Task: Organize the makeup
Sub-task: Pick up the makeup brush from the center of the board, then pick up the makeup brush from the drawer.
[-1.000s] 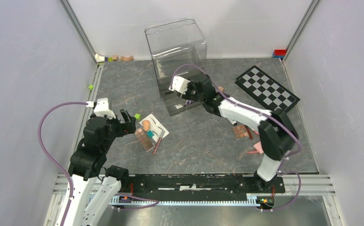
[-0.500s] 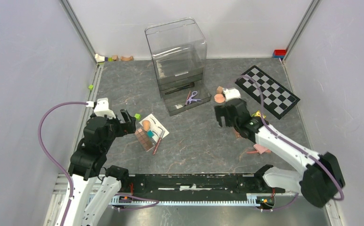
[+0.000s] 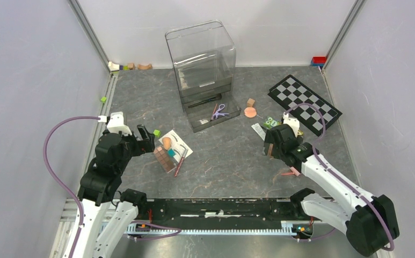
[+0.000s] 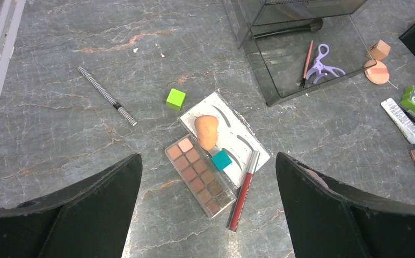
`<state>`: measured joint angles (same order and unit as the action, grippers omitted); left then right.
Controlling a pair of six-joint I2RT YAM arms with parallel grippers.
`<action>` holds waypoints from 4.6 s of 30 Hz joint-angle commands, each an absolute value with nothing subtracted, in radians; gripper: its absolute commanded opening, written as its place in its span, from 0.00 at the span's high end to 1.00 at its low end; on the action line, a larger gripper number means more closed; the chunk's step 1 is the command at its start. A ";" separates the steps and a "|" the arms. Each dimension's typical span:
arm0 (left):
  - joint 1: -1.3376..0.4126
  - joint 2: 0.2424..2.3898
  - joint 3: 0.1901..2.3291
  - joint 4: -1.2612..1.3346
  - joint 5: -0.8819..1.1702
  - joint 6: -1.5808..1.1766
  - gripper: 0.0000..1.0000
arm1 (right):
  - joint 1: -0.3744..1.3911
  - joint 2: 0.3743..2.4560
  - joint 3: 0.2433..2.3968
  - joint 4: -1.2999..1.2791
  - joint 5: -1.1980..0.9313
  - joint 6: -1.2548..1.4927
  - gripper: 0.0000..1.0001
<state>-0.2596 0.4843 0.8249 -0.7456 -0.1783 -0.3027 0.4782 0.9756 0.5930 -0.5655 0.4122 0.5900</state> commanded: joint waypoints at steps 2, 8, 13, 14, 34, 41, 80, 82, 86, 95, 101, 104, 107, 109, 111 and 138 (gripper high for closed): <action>-0.261 0.482 0.823 -0.716 -0.186 -0.342 0.00 | 0.445 1.028 0.678 -0.715 0.453 0.833 0.02; -0.261 0.482 0.824 -0.718 -0.184 -0.342 0.00 | 0.370 1.133 0.728 -0.851 0.436 0.985 0.02; -0.261 0.483 0.824 -0.718 -0.178 -0.341 0.00 | 0.324 1.116 0.670 -0.859 0.384 1.077 0.04; -0.261 0.481 0.824 -0.718 -0.180 -0.340 0.00 | 0.315 1.101 0.650 -0.850 0.373 1.094 0.04; -0.261 0.483 0.822 -0.718 -0.184 -0.342 0.00 | 0.160 1.121 0.487 -0.745 0.310 1.048 0.32; -0.261 0.480 0.822 -0.718 -0.185 -0.341 0.00 | 0.156 1.099 0.478 -0.747 0.319 1.046 0.57; -0.260 0.482 0.822 -0.716 -0.178 -0.345 0.00 | 0.158 0.656 0.366 0.232 -0.594 0.641 1.00; -0.259 0.485 0.822 -0.716 -0.177 -0.345 0.00 | 0.165 0.702 0.340 0.415 -0.785 0.685 1.00; -0.259 0.485 0.822 -0.716 -0.176 -0.345 0.00 | 0.198 0.737 0.377 0.423 -0.924 0.588 1.00; -0.259 0.494 0.822 -0.716 -0.175 -0.347 0.00 | 0.347 0.768 0.488 0.171 -0.667 0.257 1.00; -0.258 0.501 0.822 -0.716 -0.170 -0.347 0.00 | 0.516 0.910 0.553 0.229 -0.416 0.014 1.00; -0.259 0.499 0.822 -0.716 -0.172 -0.345 0.00 | 0.552 1.040 0.640 0.198 -0.420 -0.092 1.00; -0.258 0.496 0.822 -0.716 -0.174 -0.345 0.00 | 0.593 1.140 0.705 0.174 -0.385 -0.219 1.00; -0.258 0.496 0.823 -0.716 -0.175 -0.344 0.00 | 0.626 1.178 0.722 0.182 -0.355 -0.315 1.00; -0.258 0.496 0.822 -0.716 -0.173 -0.345 0.00 | 0.652 1.204 0.733 0.194 -0.350 -0.438 1.00; -0.258 0.493 0.822 -0.716 -0.179 -0.345 0.00 | 0.690 1.878 1.410 -0.033 -0.012 -1.111 0.77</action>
